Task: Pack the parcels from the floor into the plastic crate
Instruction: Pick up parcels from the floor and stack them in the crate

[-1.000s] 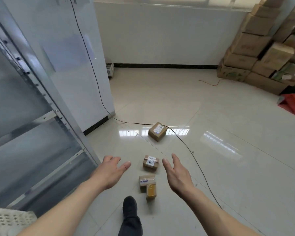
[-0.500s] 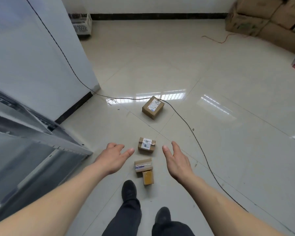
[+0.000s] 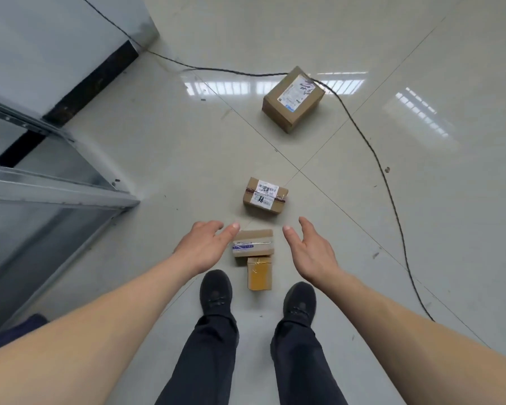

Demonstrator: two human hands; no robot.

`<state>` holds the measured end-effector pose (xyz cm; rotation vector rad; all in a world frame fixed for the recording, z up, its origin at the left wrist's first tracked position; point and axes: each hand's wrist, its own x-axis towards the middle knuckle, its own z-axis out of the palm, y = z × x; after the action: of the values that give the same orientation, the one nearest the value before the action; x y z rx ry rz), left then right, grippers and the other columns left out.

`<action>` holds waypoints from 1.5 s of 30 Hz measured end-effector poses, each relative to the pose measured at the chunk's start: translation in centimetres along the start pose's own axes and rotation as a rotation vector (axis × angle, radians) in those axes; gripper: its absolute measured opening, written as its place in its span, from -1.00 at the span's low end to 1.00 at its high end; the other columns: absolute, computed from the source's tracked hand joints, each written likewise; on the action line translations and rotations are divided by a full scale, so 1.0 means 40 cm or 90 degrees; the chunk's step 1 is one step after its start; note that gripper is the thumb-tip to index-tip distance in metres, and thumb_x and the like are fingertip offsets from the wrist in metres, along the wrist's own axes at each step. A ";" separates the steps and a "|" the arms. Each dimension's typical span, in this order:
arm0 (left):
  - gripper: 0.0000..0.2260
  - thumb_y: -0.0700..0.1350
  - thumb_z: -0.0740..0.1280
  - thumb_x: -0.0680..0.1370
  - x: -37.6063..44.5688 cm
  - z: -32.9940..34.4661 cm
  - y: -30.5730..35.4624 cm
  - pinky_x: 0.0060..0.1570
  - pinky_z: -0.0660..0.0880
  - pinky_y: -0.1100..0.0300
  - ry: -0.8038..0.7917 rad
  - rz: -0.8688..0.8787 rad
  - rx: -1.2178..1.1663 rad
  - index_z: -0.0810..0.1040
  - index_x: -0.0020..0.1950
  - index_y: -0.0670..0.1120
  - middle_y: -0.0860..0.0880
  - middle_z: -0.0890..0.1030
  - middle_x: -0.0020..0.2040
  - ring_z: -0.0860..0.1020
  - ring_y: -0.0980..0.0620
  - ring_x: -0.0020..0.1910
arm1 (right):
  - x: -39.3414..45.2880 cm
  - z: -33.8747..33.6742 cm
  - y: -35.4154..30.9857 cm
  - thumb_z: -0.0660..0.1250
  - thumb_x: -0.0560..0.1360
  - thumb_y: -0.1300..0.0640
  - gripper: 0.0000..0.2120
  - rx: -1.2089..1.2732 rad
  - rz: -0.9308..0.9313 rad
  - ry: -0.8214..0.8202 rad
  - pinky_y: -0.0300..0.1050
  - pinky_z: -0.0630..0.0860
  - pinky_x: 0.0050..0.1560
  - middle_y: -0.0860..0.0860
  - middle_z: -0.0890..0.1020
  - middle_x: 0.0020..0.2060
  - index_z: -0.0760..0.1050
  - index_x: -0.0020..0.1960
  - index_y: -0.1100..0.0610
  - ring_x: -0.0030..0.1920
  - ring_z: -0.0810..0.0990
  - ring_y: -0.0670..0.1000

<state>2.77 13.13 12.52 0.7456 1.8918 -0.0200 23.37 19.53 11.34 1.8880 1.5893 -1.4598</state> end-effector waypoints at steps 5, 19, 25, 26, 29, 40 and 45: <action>-0.49 0.21 0.07 0.65 0.255 0.155 -0.097 0.25 0.24 0.16 0.006 -0.055 -0.163 0.40 0.46 -0.07 -0.04 0.41 0.46 0.34 -0.04 0.44 | 0.275 0.162 0.135 0.01 0.66 -0.28 -0.33 -0.020 0.023 -0.039 0.04 0.28 0.42 0.13 0.38 0.53 0.09 0.65 0.06 0.51 0.33 0.20; -0.41 0.41 0.06 0.55 0.643 0.442 -0.229 0.18 0.31 -0.06 -0.057 -0.281 -0.509 0.35 0.37 0.03 0.03 0.51 0.03 0.49 -0.07 0.10 | 0.633 0.420 0.321 0.11 0.64 -0.23 -0.59 0.179 0.068 -0.003 -0.05 0.44 0.13 -0.04 0.61 0.11 0.53 0.20 0.04 0.12 0.55 0.02; -0.49 0.33 0.08 0.59 0.626 0.419 -0.238 0.35 0.29 -0.19 0.016 -0.233 -0.547 0.53 0.22 -0.03 0.01 0.57 -0.09 0.50 -0.09 0.24 | 0.599 0.377 0.324 0.26 0.60 -0.04 -0.61 0.343 0.110 0.136 -0.07 0.43 -0.11 0.16 0.64 -0.11 0.53 -0.09 0.32 -0.11 0.53 0.04; -0.49 0.33 0.08 0.59 0.624 0.420 -0.236 0.32 0.31 -0.16 0.005 -0.236 -0.534 0.56 0.14 -0.03 0.00 0.56 -0.11 0.50 -0.09 0.22 | 0.599 0.378 0.329 0.25 0.60 -0.03 -0.59 0.328 0.119 0.121 -0.06 0.41 -0.16 0.19 0.62 -0.13 0.50 -0.10 0.35 -0.14 0.49 0.05; -0.42 0.36 0.09 0.57 0.636 0.431 -0.233 0.21 0.34 -0.09 0.000 -0.257 -0.512 0.54 0.22 -0.10 -0.06 0.54 0.13 0.46 -0.09 0.27 | 0.605 0.382 0.338 0.22 0.61 -0.04 -0.64 0.289 0.143 0.075 -0.08 0.32 -0.26 0.07 0.50 -0.27 0.42 -0.18 0.24 -0.22 0.41 0.04; -0.57 0.37 0.01 0.58 0.676 0.430 -0.195 0.46 0.12 -0.25 -0.067 -0.203 -0.594 0.53 0.01 0.13 0.14 0.58 0.01 0.40 -0.05 0.37 | 0.654 0.393 0.289 0.19 0.67 -0.04 -0.75 0.328 0.037 0.040 -0.26 0.43 -0.04 -0.15 0.67 -0.01 0.59 0.17 0.03 0.03 0.61 -0.12; -0.54 0.33 -0.02 0.61 0.552 0.354 -0.162 0.47 0.10 -0.20 -0.032 -0.173 -0.585 0.55 -0.08 0.11 0.15 0.60 -0.10 0.46 0.03 0.15 | 0.544 0.352 0.248 0.15 0.68 -0.11 -0.72 0.321 0.065 0.056 -0.19 0.51 0.04 -0.13 0.67 -0.04 0.59 0.10 -0.02 0.02 0.63 -0.11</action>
<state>5.68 13.79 -14.34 -0.1377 1.6844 0.6106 22.27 18.24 -16.34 2.2857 1.2080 -1.8854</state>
